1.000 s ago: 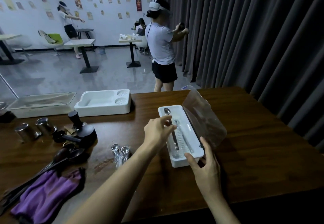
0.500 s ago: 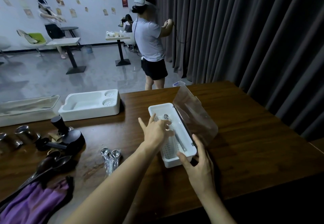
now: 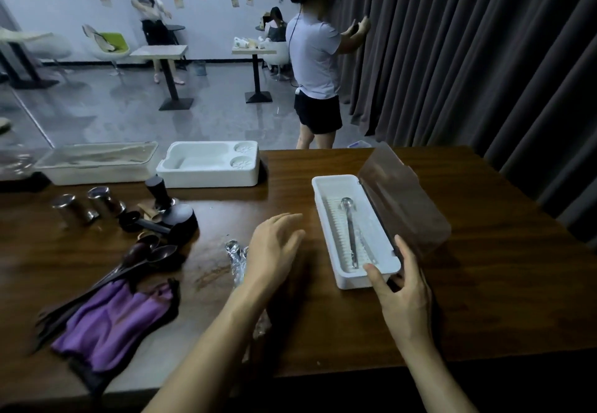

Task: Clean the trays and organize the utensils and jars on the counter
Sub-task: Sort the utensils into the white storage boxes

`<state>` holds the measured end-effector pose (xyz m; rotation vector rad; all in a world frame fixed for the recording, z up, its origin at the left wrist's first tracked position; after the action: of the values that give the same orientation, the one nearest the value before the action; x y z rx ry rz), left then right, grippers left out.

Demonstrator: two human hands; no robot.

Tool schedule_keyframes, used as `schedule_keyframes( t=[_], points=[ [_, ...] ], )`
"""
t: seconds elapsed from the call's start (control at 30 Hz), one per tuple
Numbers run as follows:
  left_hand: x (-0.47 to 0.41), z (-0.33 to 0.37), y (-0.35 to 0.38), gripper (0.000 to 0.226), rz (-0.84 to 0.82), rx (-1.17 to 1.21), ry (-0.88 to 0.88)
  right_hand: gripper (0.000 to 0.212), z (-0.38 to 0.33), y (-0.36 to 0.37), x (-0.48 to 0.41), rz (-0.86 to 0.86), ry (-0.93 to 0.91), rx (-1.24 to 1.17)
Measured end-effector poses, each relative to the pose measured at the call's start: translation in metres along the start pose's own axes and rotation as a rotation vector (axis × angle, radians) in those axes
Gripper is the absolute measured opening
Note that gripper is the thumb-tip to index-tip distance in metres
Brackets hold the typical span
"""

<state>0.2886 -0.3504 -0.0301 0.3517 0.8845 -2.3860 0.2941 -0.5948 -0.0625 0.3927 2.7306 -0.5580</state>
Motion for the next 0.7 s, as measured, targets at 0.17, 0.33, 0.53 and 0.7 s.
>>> schedule_keyframes(
  t=[0.17, 0.33, 0.53, 0.7],
  points=[
    [0.038, -0.046, -0.066, 0.037, 0.016, -0.209, -0.173, 0.079, 0.004, 0.002, -0.001, -0.025, 0.004, -0.010],
    [0.060, -0.053, -0.079, 0.039, 0.015, -0.209, -0.208, 0.080, 0.004, 0.002, -0.001, -0.024, -0.003, -0.031],
    [0.067, -0.050, -0.080, 0.045, -0.083, -0.313, -0.144, 0.080, 0.003, 0.002, 0.000, -0.033, -0.008, -0.044],
    [0.073, -0.050, -0.077, 0.045, -0.133, -0.379, -0.074, 0.077, 0.003, 0.002, 0.000, -0.030, 0.000, -0.048]
  ],
)
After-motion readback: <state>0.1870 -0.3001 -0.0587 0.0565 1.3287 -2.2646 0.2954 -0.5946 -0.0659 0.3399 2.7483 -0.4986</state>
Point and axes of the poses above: each hand's wrist, its own x-axis away from the middle knuckle, its own y-axis out of the palm, z = x × y, the point moved 1 cm from there along -x, towards the middle knuckle, and after that the axes turned 9 degrees about z, right-handed, at the moved point
